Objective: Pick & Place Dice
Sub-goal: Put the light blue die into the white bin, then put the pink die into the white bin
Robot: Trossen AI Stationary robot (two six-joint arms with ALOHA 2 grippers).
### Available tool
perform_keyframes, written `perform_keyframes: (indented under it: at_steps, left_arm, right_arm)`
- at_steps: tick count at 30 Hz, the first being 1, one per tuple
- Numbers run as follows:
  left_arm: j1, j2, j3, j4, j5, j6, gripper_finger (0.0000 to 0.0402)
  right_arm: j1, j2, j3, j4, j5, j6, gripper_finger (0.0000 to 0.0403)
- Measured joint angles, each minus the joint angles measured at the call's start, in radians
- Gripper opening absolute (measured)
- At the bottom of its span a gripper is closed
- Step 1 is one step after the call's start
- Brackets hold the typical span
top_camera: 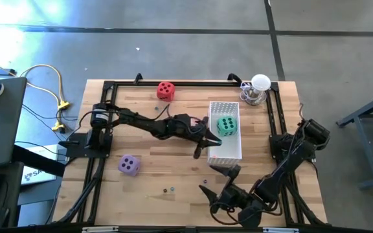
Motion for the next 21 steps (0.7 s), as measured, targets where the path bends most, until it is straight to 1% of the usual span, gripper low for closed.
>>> perform_keyframes:
  at_steps: [4,9,14,17,19,21]
  left_arm:
    - [0.000,0.000,0.000,-0.029,-0.028,-0.009,0.0081]
    - [-0.001,0.001,0.000,-0.049,-0.030,-0.016,0.0125]
    - [-0.002,0.001,0.000,-0.060,-0.081,-0.036,0.0164]
    - [-0.003,-0.021,-0.001,-0.063,-0.071,-0.042,0.0174]
    - [-0.005,-0.048,-0.001,-0.088,-0.031,-0.066,0.0175]
    - [-0.006,-0.087,-0.001,-0.153,0.005,-0.085,0.0175]
  right_arm:
    - [0.001,0.000,0.000,-0.002,-0.005,0.001,0.0398]
    - [0.001,0.000,0.000,-0.003,-0.006,0.003,0.0398]
    - [0.000,0.000,0.000,-0.002,-0.007,0.003,0.0398]
    - [0.000,0.000,0.000,0.000,-0.005,0.003,0.0398]
    - [0.000,0.000,0.000,0.002,-0.003,0.003,0.0398]
    - [0.000,0.000,0.000,0.009,0.007,0.003,0.0398]
